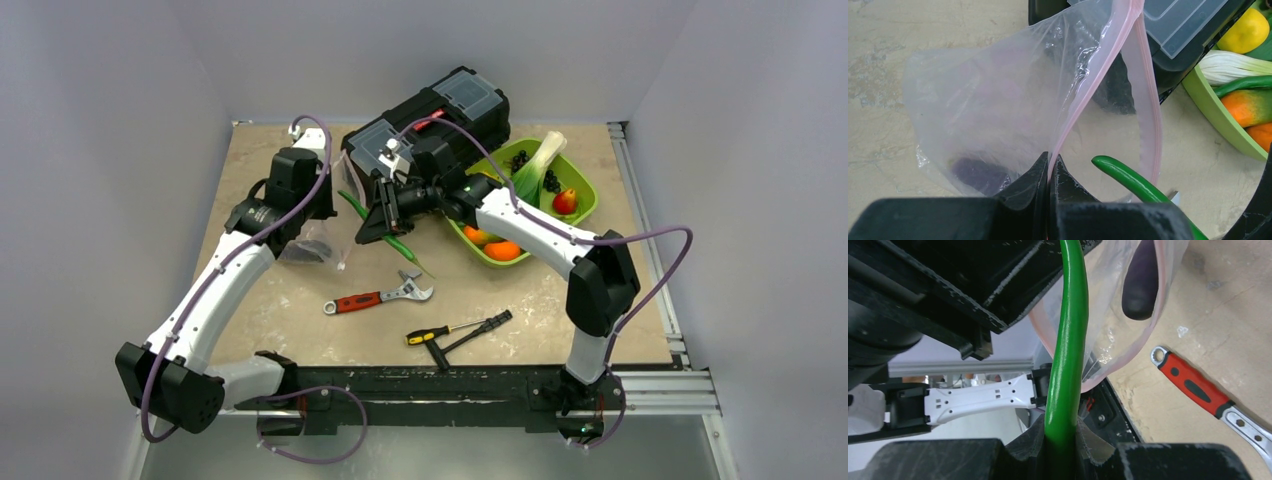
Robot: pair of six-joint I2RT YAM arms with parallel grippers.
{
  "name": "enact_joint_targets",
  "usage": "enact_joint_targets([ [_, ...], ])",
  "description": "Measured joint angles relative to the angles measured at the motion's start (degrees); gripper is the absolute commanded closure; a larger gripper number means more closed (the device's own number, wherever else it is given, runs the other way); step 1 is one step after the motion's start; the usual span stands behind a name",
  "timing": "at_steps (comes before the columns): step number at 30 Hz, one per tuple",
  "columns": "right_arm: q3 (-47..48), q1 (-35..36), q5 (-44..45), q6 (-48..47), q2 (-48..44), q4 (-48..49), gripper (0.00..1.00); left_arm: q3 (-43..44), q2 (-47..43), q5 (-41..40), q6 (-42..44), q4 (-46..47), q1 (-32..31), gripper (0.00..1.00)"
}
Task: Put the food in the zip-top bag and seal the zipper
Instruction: Place the fake vegetable in the zipper food storage bag.
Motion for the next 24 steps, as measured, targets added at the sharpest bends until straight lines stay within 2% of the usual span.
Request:
enact_joint_targets([
  [7, 2.4, 0.0, 0.0, 5.9, 0.9, 2.5, 0.97, 0.0, 0.0, 0.0, 0.0, 0.0, 0.0, 1.0],
  [11, 3.2, 0.1, 0.5, 11.5, 3.7, 8.2, 0.96, 0.0, 0.0, 0.0, 0.0, 0.1, 0.0, 1.0],
  [17, 4.8, 0.2, 4.7, 15.3, 9.2, 10.8, 0.95, 0.0, 0.0, 0.1, 0.0, 0.2, 0.0, 1.0],
  [21, 5.9, 0.2, 7.8, 15.8, 11.6, 11.3, 0.86, 0.0, 0.0, 0.5, 0.0, 0.3, 0.0, 1.0],
  [24, 8.1, 0.3, 8.7, 15.4, 13.2, 11.3, 0.85, 0.0, 0.0, 1.0, 0.0, 0.3, 0.0, 1.0],
])
